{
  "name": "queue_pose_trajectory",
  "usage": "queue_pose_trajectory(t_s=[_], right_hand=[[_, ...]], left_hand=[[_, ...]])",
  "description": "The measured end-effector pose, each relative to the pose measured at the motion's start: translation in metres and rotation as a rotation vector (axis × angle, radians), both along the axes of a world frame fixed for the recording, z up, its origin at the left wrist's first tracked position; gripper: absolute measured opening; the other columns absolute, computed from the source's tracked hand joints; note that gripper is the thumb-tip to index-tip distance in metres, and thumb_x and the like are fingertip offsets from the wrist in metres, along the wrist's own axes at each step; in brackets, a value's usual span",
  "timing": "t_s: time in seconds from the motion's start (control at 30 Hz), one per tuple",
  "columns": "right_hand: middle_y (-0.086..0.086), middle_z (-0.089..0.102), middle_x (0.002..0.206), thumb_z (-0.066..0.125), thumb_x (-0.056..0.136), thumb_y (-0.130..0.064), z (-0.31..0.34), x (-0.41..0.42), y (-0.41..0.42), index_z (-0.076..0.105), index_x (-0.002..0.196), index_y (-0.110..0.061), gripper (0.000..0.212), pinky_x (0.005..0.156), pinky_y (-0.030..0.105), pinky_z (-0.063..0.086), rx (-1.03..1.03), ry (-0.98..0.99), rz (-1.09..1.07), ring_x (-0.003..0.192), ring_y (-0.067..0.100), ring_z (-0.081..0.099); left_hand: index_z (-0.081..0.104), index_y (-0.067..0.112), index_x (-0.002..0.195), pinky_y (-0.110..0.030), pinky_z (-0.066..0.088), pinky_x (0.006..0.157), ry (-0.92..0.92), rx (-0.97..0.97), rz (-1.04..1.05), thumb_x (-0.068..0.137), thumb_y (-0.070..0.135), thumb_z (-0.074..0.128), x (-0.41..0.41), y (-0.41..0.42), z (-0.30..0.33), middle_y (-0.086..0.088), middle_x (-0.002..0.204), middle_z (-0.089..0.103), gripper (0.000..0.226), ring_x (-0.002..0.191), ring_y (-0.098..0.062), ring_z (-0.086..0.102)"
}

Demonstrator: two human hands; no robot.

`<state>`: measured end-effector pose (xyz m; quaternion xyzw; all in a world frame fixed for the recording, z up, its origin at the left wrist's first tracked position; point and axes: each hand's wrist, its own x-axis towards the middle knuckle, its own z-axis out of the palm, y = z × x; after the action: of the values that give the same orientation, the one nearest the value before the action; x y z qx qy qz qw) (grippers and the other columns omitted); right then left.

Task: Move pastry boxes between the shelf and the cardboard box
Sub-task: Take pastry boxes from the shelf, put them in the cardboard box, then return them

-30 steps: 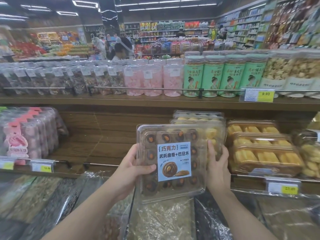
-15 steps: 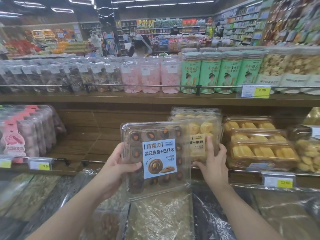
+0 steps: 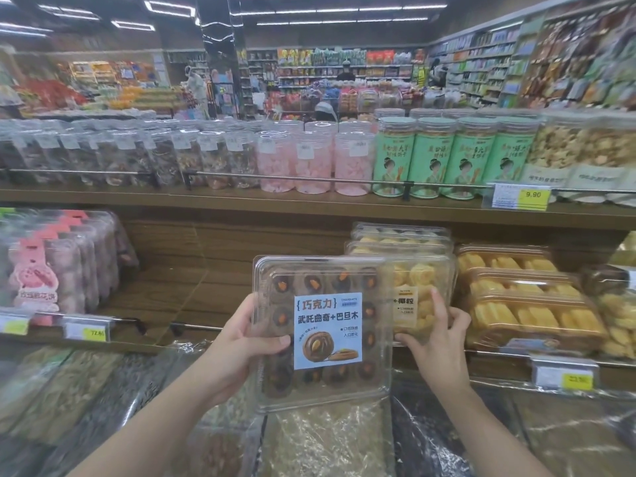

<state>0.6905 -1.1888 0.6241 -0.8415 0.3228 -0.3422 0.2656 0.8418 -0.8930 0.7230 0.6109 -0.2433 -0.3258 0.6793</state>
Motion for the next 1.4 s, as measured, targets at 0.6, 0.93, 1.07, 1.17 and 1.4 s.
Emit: queue_pose_trajectory(t_s=[0.6,0.93,1.07,1.17,1.4], right_hand=[[-0.003,0.036,0.127,0.089,0.075,-0.025,0.036,-0.009,0.013,0.022,0.157,-0.025,0.105,0.117,0.046,0.034,0.17,-0.017,0.032,0.119,0.007,0.04],[-0.01,0.061,0.115,0.089,0.076,-0.014,0.07,-0.008,0.026,0.036,0.124,-0.028,0.073,0.088,0.032,0.044,0.36,0.037,0.153,0.102,0.012,0.061],[-0.013,0.06,0.117,0.087,0.077,-0.015,0.088,-0.003,0.034,0.037,0.122,-0.027,0.068,0.081,0.022,0.044,0.369,0.024,0.188,0.099,-0.006,0.057],[-0.009,0.06,0.12,0.087,0.077,-0.017,0.098,0.011,0.046,0.038,0.126,-0.026,0.07,0.081,0.018,0.043,0.384,-0.005,0.204,0.106,0.005,0.06],[-0.008,0.062,0.12,0.086,0.079,-0.02,0.086,0.092,0.095,0.037,0.123,-0.032,0.067,0.089,0.038,0.052,0.449,-0.077,0.186,0.105,0.01,0.062]], left_hand=[[0.054,0.017,0.135,-0.03,0.058,0.086,0.021,-0.022,-0.114,0.079,-0.012,0.071,0.032,0.009,0.01,-0.015,0.128,0.071,0.066,0.107,-0.02,0.073],[0.057,0.022,0.134,-0.025,0.06,0.081,0.02,-0.124,-0.113,0.074,-0.01,0.073,0.025,0.034,0.029,-0.017,0.131,0.068,0.07,0.112,-0.02,0.072],[0.065,0.034,0.127,-0.031,0.061,0.083,0.058,-0.179,-0.116,0.074,-0.006,0.072,0.031,0.052,0.033,-0.011,0.13,0.071,0.067,0.116,-0.025,0.071],[0.067,0.034,0.126,-0.034,0.061,0.082,0.074,-0.212,-0.124,0.074,-0.009,0.071,0.04,0.065,0.033,-0.013,0.13,0.071,0.068,0.114,-0.027,0.072],[0.063,0.025,0.132,-0.037,0.06,0.086,0.144,-0.257,-0.142,0.076,-0.016,0.069,0.073,0.098,0.026,-0.02,0.139,0.063,0.069,0.118,-0.031,0.069]])
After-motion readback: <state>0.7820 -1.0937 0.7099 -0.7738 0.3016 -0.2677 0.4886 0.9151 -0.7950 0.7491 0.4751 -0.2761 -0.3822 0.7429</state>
